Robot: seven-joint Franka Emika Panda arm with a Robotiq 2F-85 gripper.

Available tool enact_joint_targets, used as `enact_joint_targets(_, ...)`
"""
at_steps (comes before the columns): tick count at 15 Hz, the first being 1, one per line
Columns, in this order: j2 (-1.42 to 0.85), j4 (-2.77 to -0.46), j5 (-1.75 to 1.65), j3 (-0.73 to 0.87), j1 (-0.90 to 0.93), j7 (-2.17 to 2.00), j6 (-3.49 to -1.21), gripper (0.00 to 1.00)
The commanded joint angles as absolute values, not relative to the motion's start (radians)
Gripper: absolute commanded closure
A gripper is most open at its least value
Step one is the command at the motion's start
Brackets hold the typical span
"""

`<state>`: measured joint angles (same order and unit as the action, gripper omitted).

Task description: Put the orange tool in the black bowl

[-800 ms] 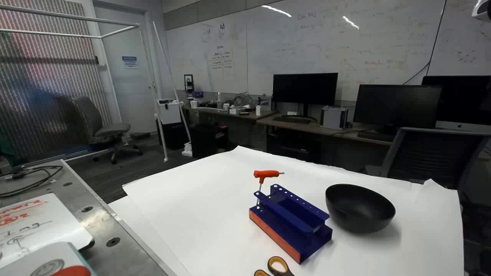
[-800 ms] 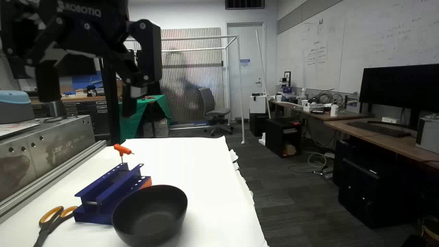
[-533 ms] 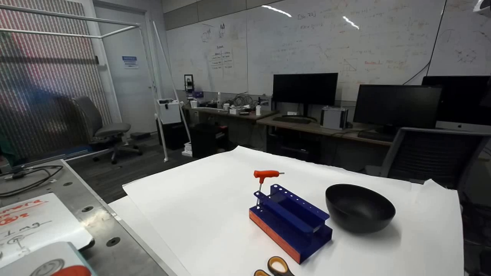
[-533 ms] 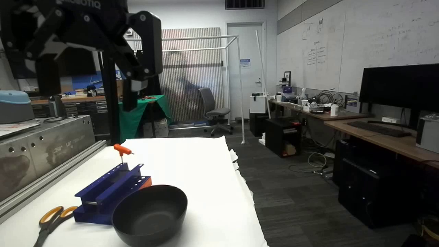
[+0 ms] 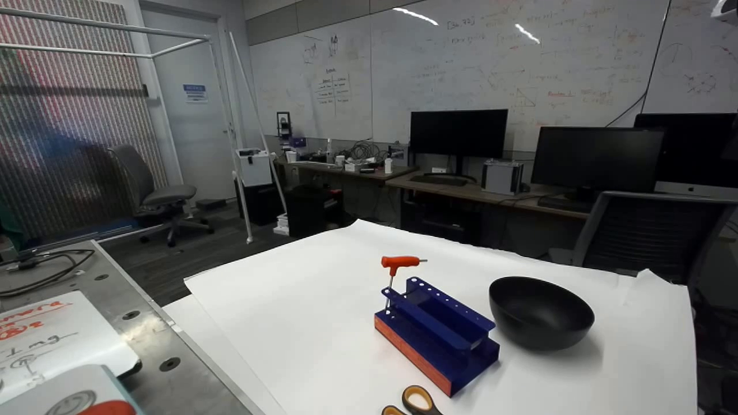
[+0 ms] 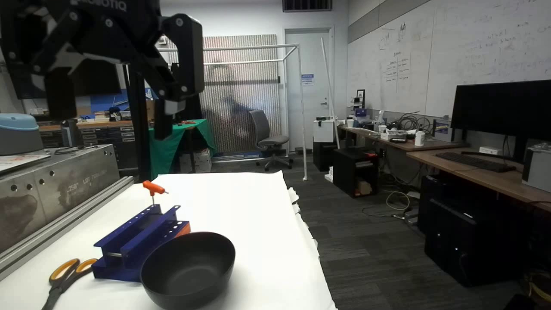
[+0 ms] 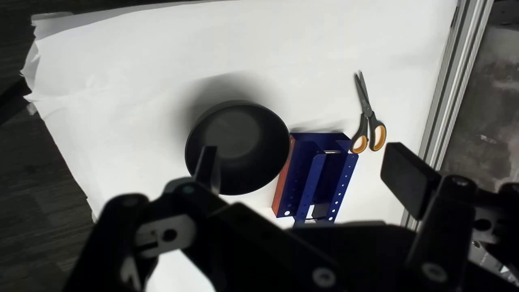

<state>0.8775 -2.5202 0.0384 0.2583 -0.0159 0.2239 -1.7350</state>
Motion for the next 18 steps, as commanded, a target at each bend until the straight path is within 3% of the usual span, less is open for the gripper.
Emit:
enact_joint_targets(1, 0.872, -2.517, 0.051, 0.245, -0.036, 0.237, -1.732, 0.00)
enact_joint_targets(8, 0.657, -2.403, 0.070, 0.089, 0.062, 0.182, -1.827, 0.00)
enact_joint_targets(18, 0.094, -2.107, 0.040, -0.152, 0.161, 0.070, -2.194, 0.00)
